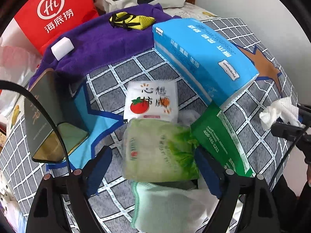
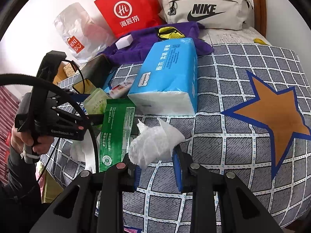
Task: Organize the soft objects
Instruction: 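Grasp the light green wipes packet with the left gripper while the right holds the tissue, then carry tissue and packet to the purple towel and release both there, then reach the right gripper to the long green packet and grasp it, then lift the green packet with the right gripper while the left reaches the white glove, then carry the green packet and white glove over the purple towel and open both grippers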
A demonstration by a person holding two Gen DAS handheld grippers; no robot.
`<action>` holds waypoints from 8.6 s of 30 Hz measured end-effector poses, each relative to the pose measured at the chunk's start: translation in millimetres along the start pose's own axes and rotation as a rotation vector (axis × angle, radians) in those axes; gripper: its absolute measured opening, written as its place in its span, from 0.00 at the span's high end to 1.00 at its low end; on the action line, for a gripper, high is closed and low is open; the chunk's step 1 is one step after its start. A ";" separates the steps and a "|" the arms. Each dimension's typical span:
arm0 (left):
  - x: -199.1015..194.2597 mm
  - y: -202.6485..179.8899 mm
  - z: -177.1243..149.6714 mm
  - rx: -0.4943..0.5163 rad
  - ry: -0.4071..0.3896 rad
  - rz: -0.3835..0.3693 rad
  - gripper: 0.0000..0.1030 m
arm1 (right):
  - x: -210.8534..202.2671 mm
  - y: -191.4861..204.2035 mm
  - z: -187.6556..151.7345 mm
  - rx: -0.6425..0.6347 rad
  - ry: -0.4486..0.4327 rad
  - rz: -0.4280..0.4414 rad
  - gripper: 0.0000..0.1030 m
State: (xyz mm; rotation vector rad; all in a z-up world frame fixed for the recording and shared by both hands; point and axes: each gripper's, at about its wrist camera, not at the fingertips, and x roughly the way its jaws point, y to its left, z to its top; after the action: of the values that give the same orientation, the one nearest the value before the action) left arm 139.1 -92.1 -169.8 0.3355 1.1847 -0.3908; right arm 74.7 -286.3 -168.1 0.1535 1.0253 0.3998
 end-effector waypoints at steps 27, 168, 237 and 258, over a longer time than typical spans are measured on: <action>-65.1 52.5 -13.9 -0.183 -0.192 -0.186 0.67 | -23.0 32.5 25.9 -0.064 -0.061 0.054 0.73; -12.0 -4.1 -61.5 -0.130 0.024 -0.091 0.24 | -1.8 45.8 8.9 -0.098 -0.010 -0.084 0.53; -113.6 183.1 68.6 -0.394 -0.435 -0.137 0.88 | 43.0 67.2 215.7 -0.182 -0.136 -0.012 0.54; -15.2 200.7 174.1 -0.404 -0.346 -0.162 0.88 | 157.5 47.1 281.8 -0.187 0.035 -0.055 0.54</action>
State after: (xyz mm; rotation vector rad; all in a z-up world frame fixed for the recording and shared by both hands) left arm 370.8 8.8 -86.2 -0.1749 0.9237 -0.3244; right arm 375.2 -163.9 -134.1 -0.0496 1.0189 0.4469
